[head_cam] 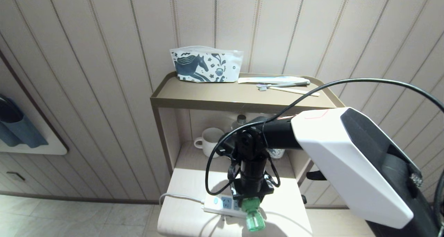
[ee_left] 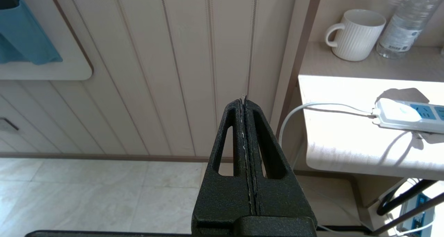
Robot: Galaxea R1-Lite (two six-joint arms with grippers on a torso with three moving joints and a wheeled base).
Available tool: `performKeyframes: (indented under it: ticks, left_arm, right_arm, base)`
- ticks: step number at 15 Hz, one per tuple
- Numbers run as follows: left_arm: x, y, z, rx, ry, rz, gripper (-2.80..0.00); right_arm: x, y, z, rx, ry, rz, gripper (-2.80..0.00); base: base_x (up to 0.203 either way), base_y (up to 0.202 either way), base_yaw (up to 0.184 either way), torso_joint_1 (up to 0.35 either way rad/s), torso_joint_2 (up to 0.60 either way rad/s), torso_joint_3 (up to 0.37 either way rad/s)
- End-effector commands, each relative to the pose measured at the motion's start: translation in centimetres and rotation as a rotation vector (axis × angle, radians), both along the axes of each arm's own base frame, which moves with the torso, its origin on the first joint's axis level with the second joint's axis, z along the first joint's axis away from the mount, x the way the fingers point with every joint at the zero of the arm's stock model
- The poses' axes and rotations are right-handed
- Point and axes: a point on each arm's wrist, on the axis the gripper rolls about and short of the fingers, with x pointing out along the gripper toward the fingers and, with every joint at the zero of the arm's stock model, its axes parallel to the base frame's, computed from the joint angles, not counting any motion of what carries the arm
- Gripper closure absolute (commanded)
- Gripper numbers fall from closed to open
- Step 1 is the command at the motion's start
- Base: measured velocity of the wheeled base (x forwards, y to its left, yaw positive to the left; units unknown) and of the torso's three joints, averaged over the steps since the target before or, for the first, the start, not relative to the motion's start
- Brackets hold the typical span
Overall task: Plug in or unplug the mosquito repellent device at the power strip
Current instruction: Insert the plug into the socket
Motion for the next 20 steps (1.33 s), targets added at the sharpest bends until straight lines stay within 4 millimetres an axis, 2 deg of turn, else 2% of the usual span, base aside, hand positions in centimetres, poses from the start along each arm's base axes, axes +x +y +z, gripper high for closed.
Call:
performKeyframes:
  ticks: [1, 7, 11, 12, 13, 16, 19, 20]
  left_arm:
    - [0.0, 0.0, 0.0, 0.000, 0.001, 0.000, 0.00]
    - [0.0, 0.0, 0.0, 0.000, 0.003, 0.000, 0.00]
    - [0.0, 0.0, 0.0, 0.000, 0.003, 0.000, 0.00]
    - [0.0, 0.0, 0.0, 0.000, 0.003, 0.000, 0.00]
    - [0.0, 0.0, 0.0, 0.000, 0.002, 0.000, 0.00]
    - [0.0, 0.0, 0.0, 0.000, 0.003, 0.000, 0.00]
    - [0.0, 0.0, 0.0, 0.000, 0.003, 0.000, 0.00]
    - [0.0, 0.0, 0.0, 0.000, 0.003, 0.000, 0.00]
  right_arm:
    - [0.0, 0.0, -0.6, -0.013, 0.015, -0.004, 0.00]
    - [0.1, 0.1, -1.3, -0.028, 0.023, -0.001, 0.00]
    - [-0.2, -0.1, -0.2, -0.021, 0.005, 0.000, 0.00]
    - [-0.2, -0.1, -0.2, -0.021, 0.005, 0.000, -2.80]
    - [-0.2, -0.1, -0.2, -0.021, 0.004, 0.000, -2.80]
    - [-0.8, -0.4, 2.4, 0.010, -0.040, 0.000, -2.80]
    - [-0.9, -0.5, 3.2, 0.021, -0.053, -0.001, -2.80]
    - [-1.2, -0.7, 4.3, 0.036, -0.071, 0.001, -2.80]
  base:
    - [0.000, 0.000, 0.000, 0.000, 0.00, 0.000]
    - [0.000, 0.000, 0.000, 0.000, 0.00, 0.000]
    - [0.000, 0.000, 0.000, 0.000, 0.00, 0.000]
    - [0.000, 0.000, 0.000, 0.000, 0.00, 0.000]
    - [0.000, 0.000, 0.000, 0.000, 0.00, 0.000]
    - [0.000, 0.000, 0.000, 0.000, 0.00, 0.000]
    - [0.000, 0.000, 0.000, 0.000, 0.00, 0.000]
    - [0.000, 0.000, 0.000, 0.000, 0.00, 0.000]
